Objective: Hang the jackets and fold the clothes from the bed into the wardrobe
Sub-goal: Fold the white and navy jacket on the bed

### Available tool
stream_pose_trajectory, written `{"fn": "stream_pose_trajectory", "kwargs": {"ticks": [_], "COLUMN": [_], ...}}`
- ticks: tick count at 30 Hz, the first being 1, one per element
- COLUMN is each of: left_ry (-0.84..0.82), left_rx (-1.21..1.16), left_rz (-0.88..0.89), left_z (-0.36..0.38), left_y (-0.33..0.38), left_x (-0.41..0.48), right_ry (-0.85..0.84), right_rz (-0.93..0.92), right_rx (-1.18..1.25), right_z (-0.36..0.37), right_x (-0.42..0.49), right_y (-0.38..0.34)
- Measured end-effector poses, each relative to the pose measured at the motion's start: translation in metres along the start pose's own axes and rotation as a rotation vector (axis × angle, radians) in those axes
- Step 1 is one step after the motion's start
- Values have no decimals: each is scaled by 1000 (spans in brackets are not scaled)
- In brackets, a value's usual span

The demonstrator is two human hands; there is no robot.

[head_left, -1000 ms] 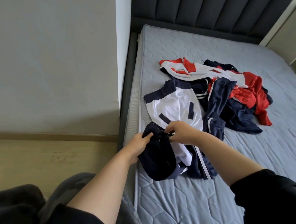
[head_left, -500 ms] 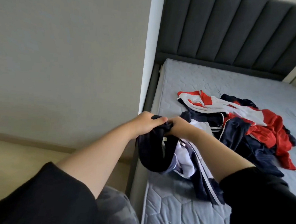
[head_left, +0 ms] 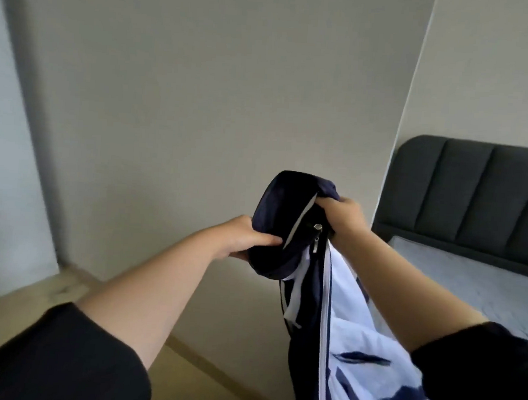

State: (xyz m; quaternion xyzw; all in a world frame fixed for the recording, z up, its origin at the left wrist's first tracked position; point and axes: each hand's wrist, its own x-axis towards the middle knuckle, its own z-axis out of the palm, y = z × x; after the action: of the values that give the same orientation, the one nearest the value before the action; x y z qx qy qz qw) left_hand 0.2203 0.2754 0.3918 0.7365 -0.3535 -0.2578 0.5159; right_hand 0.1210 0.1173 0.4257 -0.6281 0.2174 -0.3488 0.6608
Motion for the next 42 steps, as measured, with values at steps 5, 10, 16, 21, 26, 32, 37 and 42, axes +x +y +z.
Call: {"fn": "stream_pose_trajectory", "kwargs": {"ticks": [5, 10, 16, 21, 26, 32, 37, 42], "left_ry": [379, 618, 591, 576, 388, 514, 563, 514], "left_rx": [-120, 59, 431, 524, 736, 1419, 1146, 1137], "left_rz": [57, 185, 171, 202, 122, -217, -146, 59], "left_z": [-90, -159, -169, -171, -183, -229, -245, -207], "left_y": [57, 102, 92, 79, 77, 58, 36, 50], "left_x": [-25, -63, -109, -138, -166, -217, -234, -198], "right_ry": [-110, -288, -684, -959, -507, 6, -159, -616], "right_rz": [-164, -220, -149, -130, -470, -647, -443, -412], "right_rx": [113, -206, -309, -344, -859, -1270, -1227, -1035], "right_z": [87, 140, 160, 180, 201, 148, 108, 172], "right_x": [1, -12, -57, -94, -108, -71, -55, -102], "right_y": [-69, -90, -69, -47, -46, -61, -68, -56]}}
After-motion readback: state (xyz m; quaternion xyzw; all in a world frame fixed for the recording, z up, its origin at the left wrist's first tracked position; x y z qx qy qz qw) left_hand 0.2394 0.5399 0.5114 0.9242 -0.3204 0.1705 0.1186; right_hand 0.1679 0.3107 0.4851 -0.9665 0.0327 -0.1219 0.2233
